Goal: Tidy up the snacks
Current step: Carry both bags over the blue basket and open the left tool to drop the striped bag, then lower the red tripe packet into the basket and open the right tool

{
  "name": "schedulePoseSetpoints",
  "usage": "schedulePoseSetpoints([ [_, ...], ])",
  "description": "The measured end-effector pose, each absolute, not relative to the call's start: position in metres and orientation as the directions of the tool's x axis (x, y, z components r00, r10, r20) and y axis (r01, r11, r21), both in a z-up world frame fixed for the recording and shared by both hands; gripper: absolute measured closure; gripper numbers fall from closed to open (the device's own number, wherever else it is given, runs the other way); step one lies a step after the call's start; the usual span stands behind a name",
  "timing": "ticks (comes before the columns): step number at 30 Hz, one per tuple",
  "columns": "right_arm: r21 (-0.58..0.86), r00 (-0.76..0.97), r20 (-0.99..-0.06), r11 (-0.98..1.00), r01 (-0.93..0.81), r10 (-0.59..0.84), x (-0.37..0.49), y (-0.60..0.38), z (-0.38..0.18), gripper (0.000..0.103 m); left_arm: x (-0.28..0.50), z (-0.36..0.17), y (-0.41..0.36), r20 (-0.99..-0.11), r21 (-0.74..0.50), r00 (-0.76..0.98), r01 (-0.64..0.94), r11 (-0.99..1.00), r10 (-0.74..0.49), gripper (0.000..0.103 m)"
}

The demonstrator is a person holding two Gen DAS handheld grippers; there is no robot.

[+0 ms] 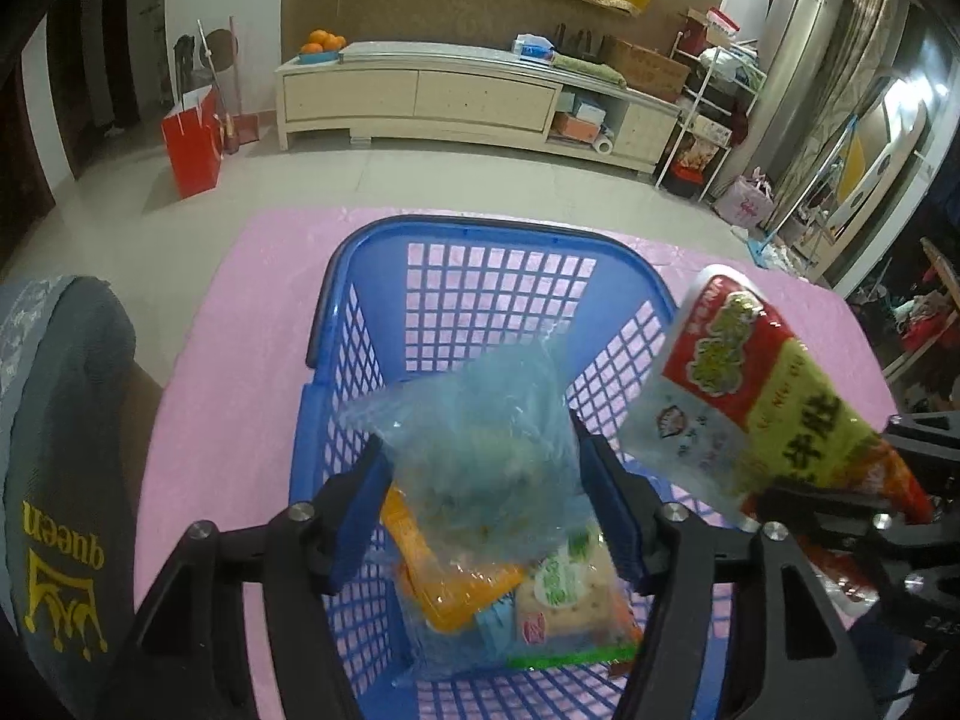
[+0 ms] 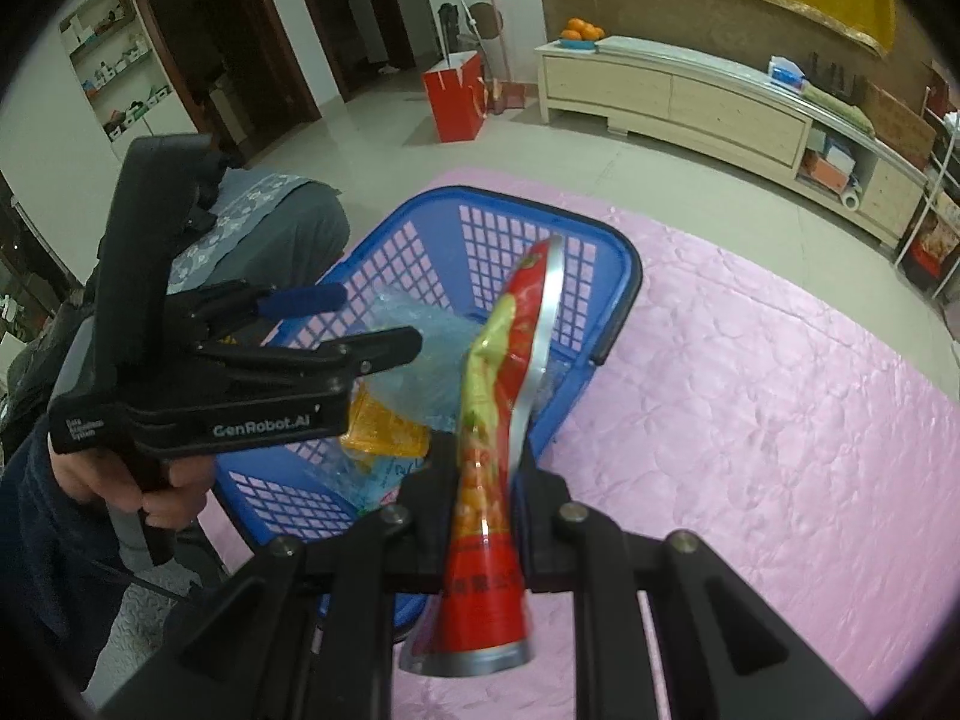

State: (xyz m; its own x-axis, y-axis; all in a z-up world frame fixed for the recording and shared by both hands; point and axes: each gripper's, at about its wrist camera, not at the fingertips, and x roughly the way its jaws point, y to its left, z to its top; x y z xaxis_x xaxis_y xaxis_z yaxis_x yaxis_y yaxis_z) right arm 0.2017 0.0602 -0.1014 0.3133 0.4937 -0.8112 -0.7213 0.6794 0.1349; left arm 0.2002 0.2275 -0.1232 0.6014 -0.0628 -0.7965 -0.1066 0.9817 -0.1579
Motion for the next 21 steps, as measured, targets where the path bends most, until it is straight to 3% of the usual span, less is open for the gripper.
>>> schedulePoseSetpoints([
  [2,0.137,0.314,-0.810,0.681,-0.720,0.495,0.202,0.057,-0.101,0.082,0.200,-0.121,0.224,-0.792,-0.135,0.609,-0.099,0.986,-0.047,0.030],
  [21,0.157,0.281,-0.799,0.636,-0.755,0.531,0.194,0.106,-0.090,0.082,0.140,-0.086,0.253,-0.775,-0.098,0.632,-0.131,0.987,0.007,0.030],
])
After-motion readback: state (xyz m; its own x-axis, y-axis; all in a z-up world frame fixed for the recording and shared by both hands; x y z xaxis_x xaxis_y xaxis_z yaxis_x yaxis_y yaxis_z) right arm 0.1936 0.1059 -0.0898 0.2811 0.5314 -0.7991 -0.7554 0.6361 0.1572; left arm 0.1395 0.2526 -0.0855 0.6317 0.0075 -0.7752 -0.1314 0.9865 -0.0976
